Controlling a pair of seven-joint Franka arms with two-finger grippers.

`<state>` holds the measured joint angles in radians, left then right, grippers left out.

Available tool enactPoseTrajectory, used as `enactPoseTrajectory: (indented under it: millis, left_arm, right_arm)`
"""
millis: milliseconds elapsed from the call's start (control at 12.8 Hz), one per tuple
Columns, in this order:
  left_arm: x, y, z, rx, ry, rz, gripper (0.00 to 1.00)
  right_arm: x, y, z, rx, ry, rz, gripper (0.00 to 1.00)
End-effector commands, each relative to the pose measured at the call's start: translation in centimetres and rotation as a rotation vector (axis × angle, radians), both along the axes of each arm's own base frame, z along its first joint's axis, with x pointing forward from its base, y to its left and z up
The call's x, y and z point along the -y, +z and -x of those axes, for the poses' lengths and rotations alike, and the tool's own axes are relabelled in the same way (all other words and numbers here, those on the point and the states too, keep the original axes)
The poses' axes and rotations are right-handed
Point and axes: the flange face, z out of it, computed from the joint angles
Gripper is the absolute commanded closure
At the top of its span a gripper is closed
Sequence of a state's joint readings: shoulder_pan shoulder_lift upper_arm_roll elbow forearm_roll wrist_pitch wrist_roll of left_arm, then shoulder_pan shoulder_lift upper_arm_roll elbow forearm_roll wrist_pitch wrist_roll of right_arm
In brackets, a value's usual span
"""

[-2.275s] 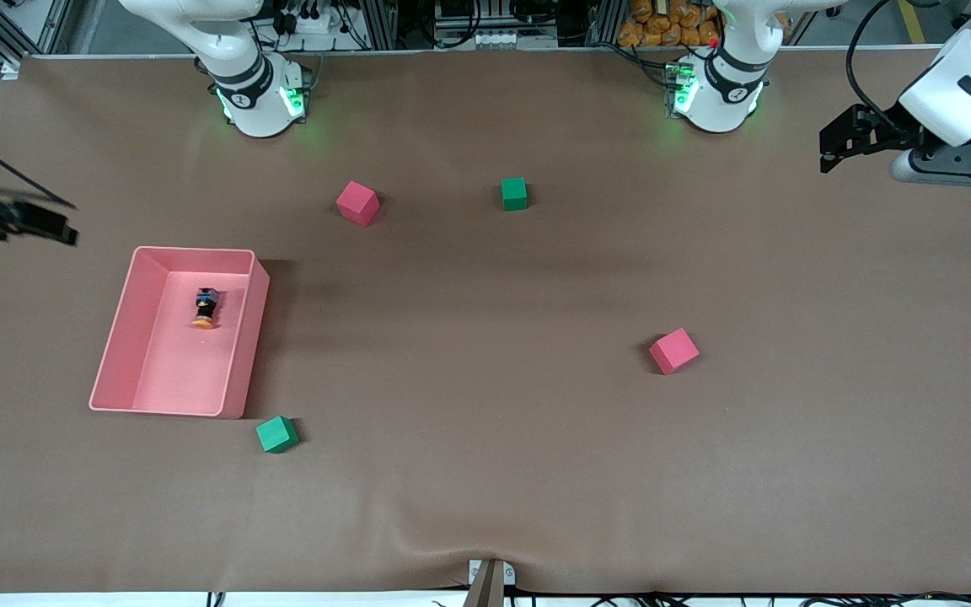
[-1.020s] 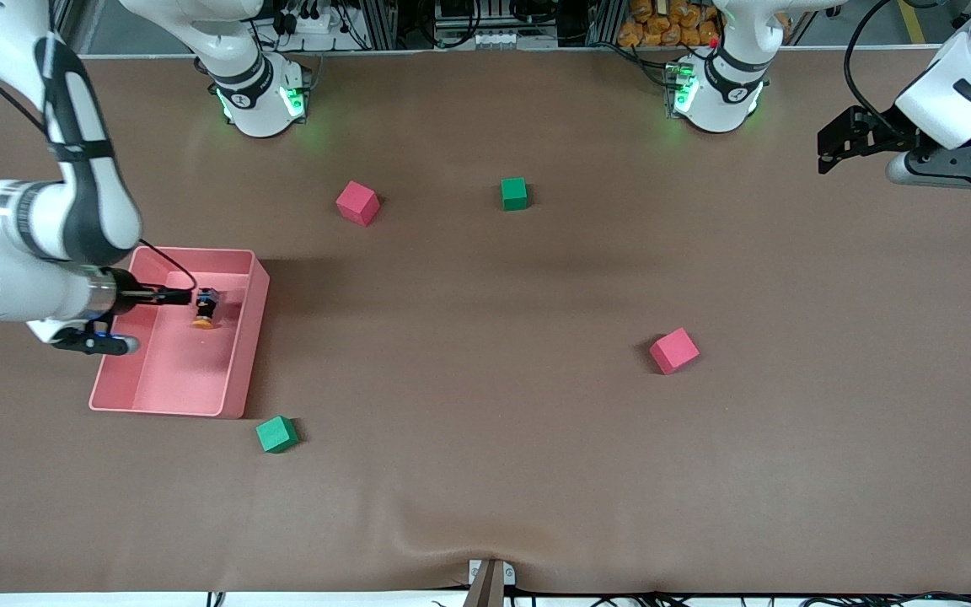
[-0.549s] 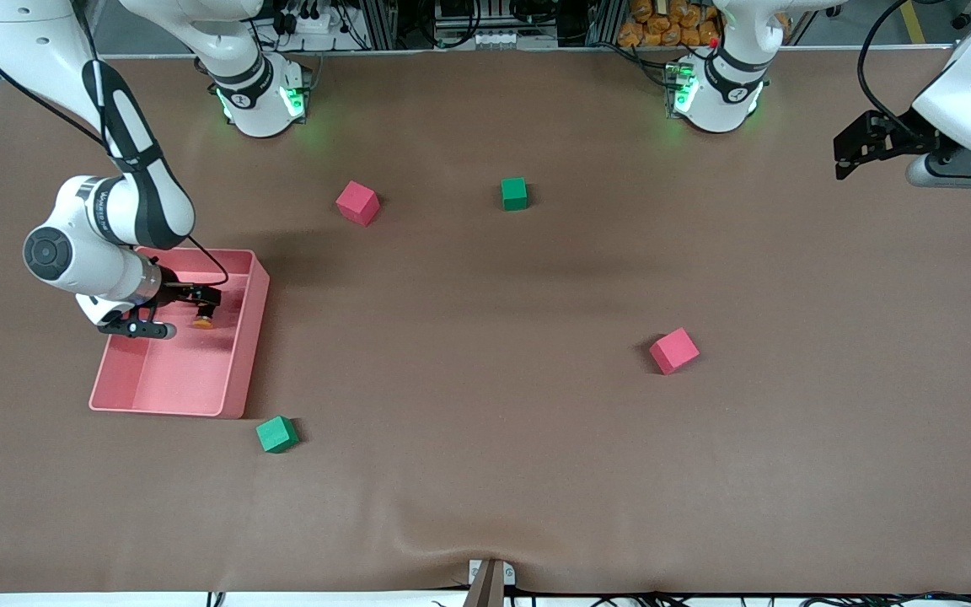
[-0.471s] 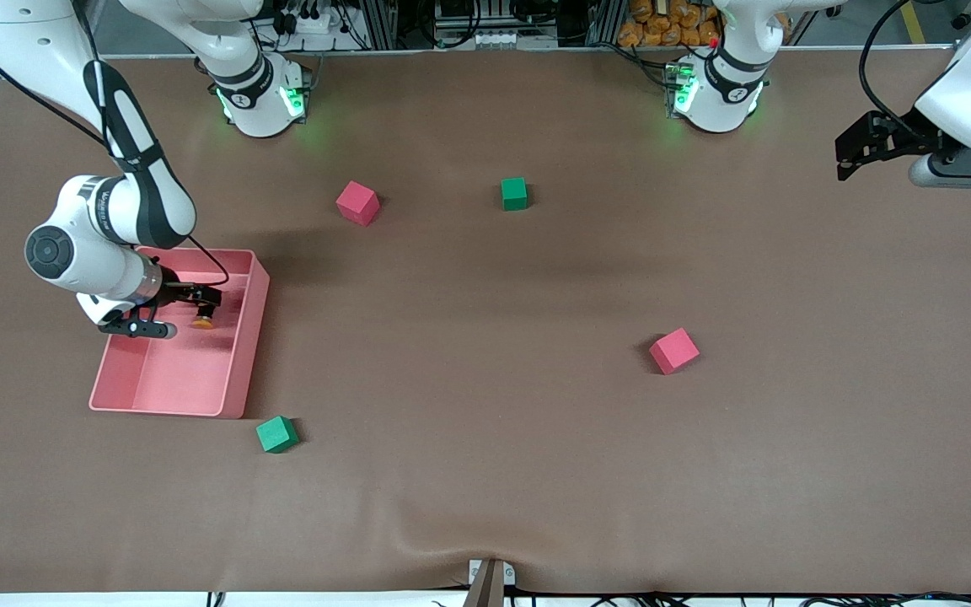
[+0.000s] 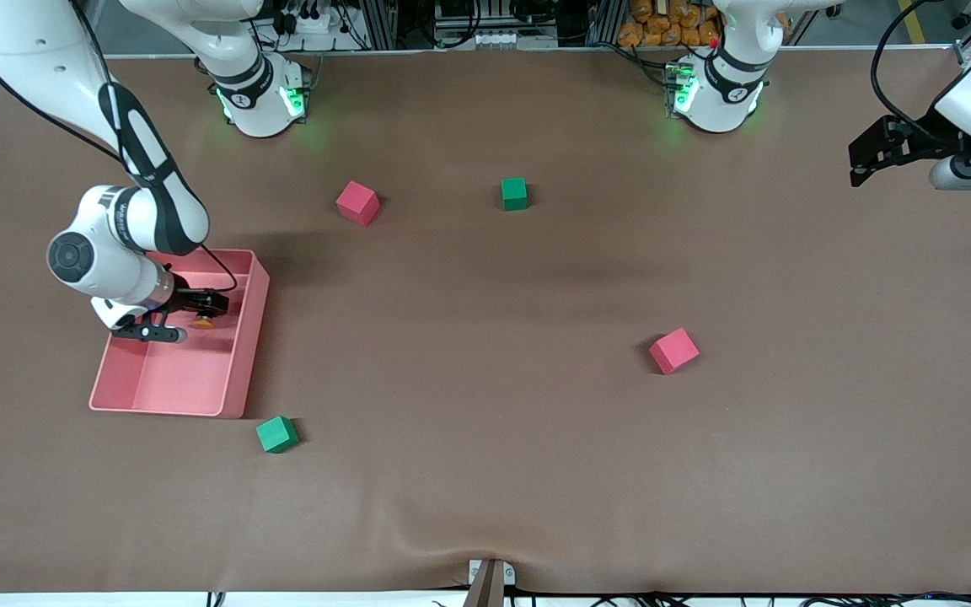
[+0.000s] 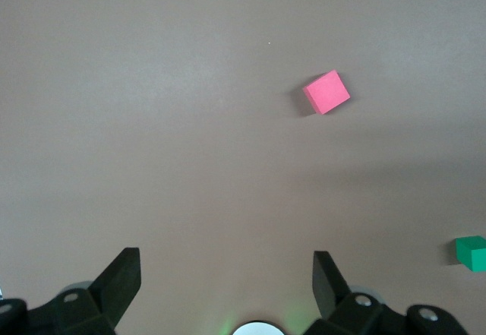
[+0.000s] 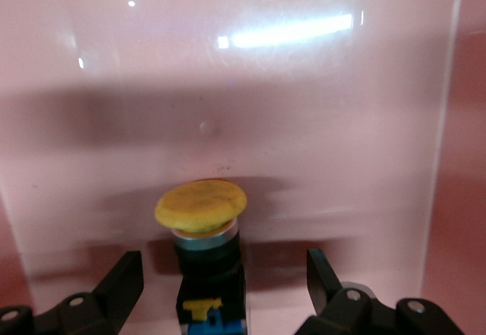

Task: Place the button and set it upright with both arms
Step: 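Grasp the yellow-capped button with the right gripper and lift it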

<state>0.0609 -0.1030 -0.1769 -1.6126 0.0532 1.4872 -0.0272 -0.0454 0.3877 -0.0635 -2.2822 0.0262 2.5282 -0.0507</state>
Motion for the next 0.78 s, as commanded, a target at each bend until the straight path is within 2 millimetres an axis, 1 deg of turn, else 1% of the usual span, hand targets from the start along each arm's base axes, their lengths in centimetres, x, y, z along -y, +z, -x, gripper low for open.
enactPoseTrajectory:
  millis: [0, 157, 235, 392, 549, 627, 706]
  left_arm:
    - [0.3, 0.4, 0.0, 0.018, -0.017, -0.035, 0.0]
    - [1.0, -0.2, -0.2, 0.01, -0.022, -0.034, 0.0]
    - [0.9, -0.4, -0.3, 0.005, -0.021, -0.032, 0.0]
    - [1.4, -0.2, 0.0, 0.003, -0.03, -0.03, 0.0]
    - [1.6, -0.2, 0.3, 0.0, -0.051, -0.033, 0.0]
    - [1.7, -0.5, 0.4, -0.006, -0.052, -0.034, 0.0]
    - [1.8, -1.2, 0.4, -0.02, -0.054, -0.034, 0.0]
  right_arm:
    - [0.2, -0.1, 0.2, 0.01, 0.083, -0.009, 1.0]
    - [0.0, 0.3, 0.2, 0.01, 0.092, -0.01, 1.0]
    - [0.0, 0.6, 0.2, -0.003, 0.092, -0.013, 1.0]
    - [-0.1, 1.9, 0.0, -0.002, 0.099, -0.016, 1.0]
    - [-0.2, 4.3, -0.3, 0.003, 0.105, -0.02, 1.0]
    - [-0.6, 6.4, -0.6, -0.001, 0.116, -0.025, 1.0]
    - [-0.8, 8.7, -1.0, -0.014, 0.131, -0.032, 1.0]
